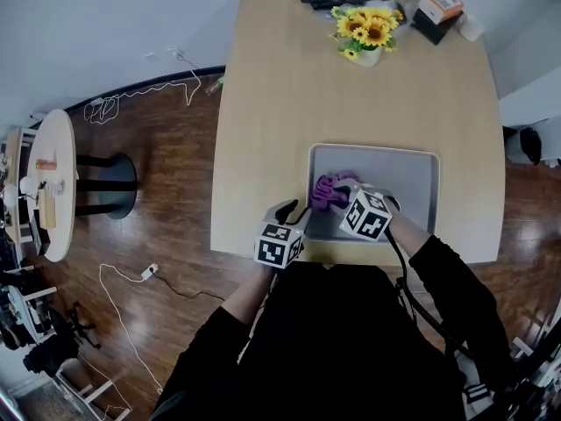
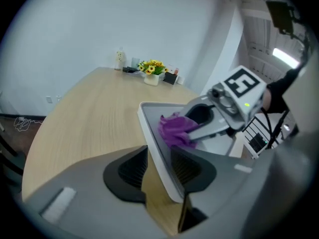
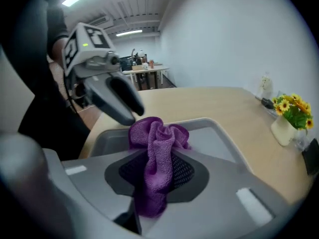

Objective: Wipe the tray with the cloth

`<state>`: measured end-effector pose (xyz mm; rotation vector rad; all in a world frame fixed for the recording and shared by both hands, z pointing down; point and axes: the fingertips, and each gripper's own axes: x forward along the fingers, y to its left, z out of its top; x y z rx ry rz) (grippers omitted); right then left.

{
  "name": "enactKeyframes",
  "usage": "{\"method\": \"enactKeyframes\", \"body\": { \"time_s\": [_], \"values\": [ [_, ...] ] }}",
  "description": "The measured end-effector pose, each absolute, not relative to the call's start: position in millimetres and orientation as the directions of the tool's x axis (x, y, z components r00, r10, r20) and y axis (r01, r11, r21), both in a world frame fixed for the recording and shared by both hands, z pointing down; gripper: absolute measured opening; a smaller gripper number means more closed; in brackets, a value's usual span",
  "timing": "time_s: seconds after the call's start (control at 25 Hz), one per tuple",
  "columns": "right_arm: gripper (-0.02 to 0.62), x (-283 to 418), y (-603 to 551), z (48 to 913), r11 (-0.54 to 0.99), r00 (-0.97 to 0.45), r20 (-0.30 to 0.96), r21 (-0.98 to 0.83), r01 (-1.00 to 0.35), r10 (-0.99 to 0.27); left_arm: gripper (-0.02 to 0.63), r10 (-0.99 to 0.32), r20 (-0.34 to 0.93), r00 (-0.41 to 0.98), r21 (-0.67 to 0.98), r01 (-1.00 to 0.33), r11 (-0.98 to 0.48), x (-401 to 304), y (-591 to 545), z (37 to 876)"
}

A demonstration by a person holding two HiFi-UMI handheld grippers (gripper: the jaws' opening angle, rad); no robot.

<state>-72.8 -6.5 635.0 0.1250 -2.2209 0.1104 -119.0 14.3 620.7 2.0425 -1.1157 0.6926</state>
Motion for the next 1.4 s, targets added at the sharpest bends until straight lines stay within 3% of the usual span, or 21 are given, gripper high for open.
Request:
{"method": "enactKeyframes", "body": {
  "time_s": [0.16, 0.48, 0.88, 1.12, 1.4],
  "values": [
    [0.089, -58.1, 65.1, 634.4, 0.997, -0.614, 0.787, -0.078, -0.005, 0.059, 0.141, -0.472, 0.748, 0.466, 0.309, -0.874, -0.374, -108.2, 10.6, 634.1],
    [0.086, -47.8, 70.3, 635.3, 0.994, -0.645, 0.757, -0.095, 0.045, 0.101, 0.138, -0.426, 0.764, 0.484, 0.357, -0.868, -0.346, -98.9, 16.1, 654.2],
    [0.087, -20.9, -108.6, 638.2, 0.981, -0.604, 0.789, -0.005, -0.195, -0.116, 0.124, -0.413, 0.752, 0.513, 0.399, -0.854, -0.334, -96.0, 15.0, 654.7],
    [0.086, -24.0, -98.0, 634.2, 0.965, -0.615, 0.765, 0.028, -0.262, -0.189, 0.124, -0.404, 0.757, 0.513, 0.404, -0.854, -0.328, -100.7, 17.4, 655.2],
    [0.086, -18.8, 17.0, 633.1, 0.994, -0.649, 0.759, -0.025, -0.103, -0.048, 0.126, -0.408, 0.768, 0.494, 0.387, -0.865, -0.318, -105.1, 18.1, 655.4]
  ]
}}
